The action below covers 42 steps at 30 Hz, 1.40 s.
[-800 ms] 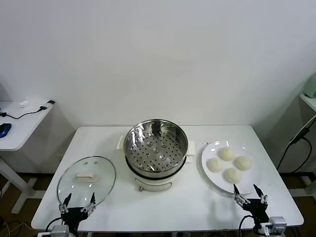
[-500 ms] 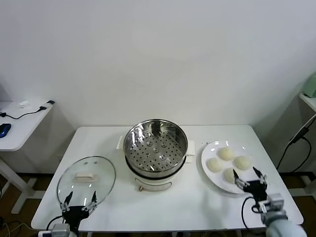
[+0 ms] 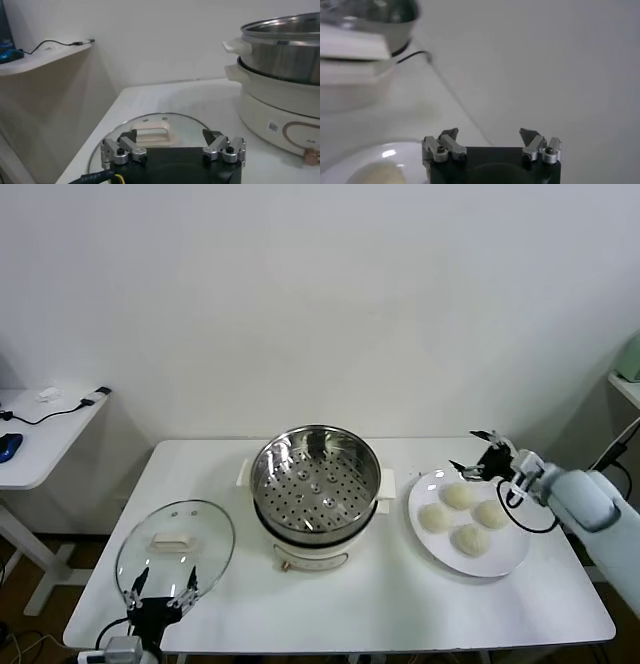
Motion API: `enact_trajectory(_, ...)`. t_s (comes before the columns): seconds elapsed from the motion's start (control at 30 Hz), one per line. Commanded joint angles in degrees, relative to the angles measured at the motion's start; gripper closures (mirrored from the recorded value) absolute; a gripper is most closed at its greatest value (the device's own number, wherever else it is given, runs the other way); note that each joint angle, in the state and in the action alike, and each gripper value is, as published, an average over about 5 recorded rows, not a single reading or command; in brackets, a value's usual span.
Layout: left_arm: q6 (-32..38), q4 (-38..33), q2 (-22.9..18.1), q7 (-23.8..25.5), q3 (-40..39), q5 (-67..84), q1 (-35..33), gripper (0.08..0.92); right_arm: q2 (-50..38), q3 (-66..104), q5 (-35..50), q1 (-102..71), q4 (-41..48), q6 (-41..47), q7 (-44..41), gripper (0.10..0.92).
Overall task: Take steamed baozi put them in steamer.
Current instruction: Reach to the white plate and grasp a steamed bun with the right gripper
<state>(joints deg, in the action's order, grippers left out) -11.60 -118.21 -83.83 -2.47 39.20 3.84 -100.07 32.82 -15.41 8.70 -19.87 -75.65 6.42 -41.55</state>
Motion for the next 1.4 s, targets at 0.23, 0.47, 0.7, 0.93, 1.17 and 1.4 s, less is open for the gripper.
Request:
enact_trajectory(0.23,0.57,0.59,-0.35,-0.01,0.31,-0.33,0.59,0.177,5.49,-54.38,-3.21,42.78,24.01,-6.67,-27.86,0.203)
enact_trajectory(0.47,0.53,1.73,-0.47,0.06,0.66,-0.41,1.35,0.177,14.44,-52.42,0.31,36.62,31.90,-4.77,-23.77,0.203)
enact_trajectory(0.7,0.50,2.72,-0.50,0.12,0.93,-0.54,1.91,0.177,21.08,-48.82,0.03,32.19,40.57,-4.67,-21.45,0.203)
enact_trajectory(0.93,0.83,3.22,-0.72,0.11,0.67,-1.21,2.18,0.177,24.50,-45.20,-2.43,29.68,46.58,-6.30,-19.92,0.203)
enact_trajectory(1.17,0.95,3.27,-0.71,0.04,0.74,-1.40,1.81,0.177,26.30,-43.23,-2.56,28.03,47.59,-6.20,-19.97,0.203)
enact_trajectory(1.4,1.12,2.87,-0.90,0.02,0.69,-1.56,1.30,0.177,27.58,-42.62,-3.87,27.16,48.82,-6.00,-20.11,0.203)
